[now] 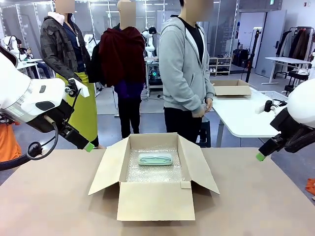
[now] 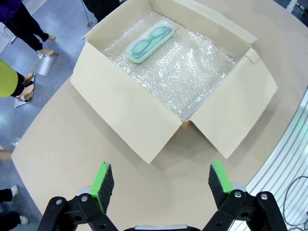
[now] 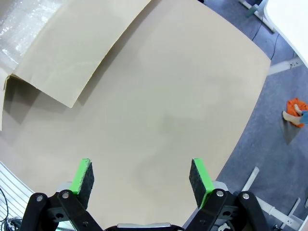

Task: Pack the glasses set securely to prepare it for shipping.
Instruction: Put the Glasses case from the right side of the table into the Package Box.

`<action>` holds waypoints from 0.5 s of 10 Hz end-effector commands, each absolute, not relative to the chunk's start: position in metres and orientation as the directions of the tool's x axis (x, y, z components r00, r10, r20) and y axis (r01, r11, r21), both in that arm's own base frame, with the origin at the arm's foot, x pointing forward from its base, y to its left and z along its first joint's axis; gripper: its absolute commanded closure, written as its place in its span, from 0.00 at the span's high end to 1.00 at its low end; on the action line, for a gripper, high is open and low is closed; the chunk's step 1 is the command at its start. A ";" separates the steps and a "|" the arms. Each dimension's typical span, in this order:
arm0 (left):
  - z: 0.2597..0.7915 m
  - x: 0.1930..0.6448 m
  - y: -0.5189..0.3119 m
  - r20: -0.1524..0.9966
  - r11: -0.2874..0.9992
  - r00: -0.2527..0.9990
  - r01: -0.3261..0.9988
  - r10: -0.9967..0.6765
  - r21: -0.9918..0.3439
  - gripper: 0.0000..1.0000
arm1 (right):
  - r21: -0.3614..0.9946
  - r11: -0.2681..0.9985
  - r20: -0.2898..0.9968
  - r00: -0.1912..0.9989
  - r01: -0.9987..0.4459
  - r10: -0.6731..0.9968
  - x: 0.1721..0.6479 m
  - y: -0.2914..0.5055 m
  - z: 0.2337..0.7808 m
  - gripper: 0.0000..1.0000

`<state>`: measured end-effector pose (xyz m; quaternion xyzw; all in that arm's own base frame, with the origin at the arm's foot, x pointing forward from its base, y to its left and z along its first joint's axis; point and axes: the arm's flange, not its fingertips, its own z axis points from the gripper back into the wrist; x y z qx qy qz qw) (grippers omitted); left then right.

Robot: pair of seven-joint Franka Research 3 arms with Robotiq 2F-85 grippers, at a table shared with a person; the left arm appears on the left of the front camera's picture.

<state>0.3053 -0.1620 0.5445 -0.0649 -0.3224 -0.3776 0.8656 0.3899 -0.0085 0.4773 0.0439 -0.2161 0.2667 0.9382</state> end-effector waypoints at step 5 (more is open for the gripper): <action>0.545 0.305 -0.160 0.607 0.705 0.503 0.695 -0.615 0.138 1.00 | -0.029 0.853 0.423 0.766 -0.522 0.484 0.390 -0.008 0.479 1.00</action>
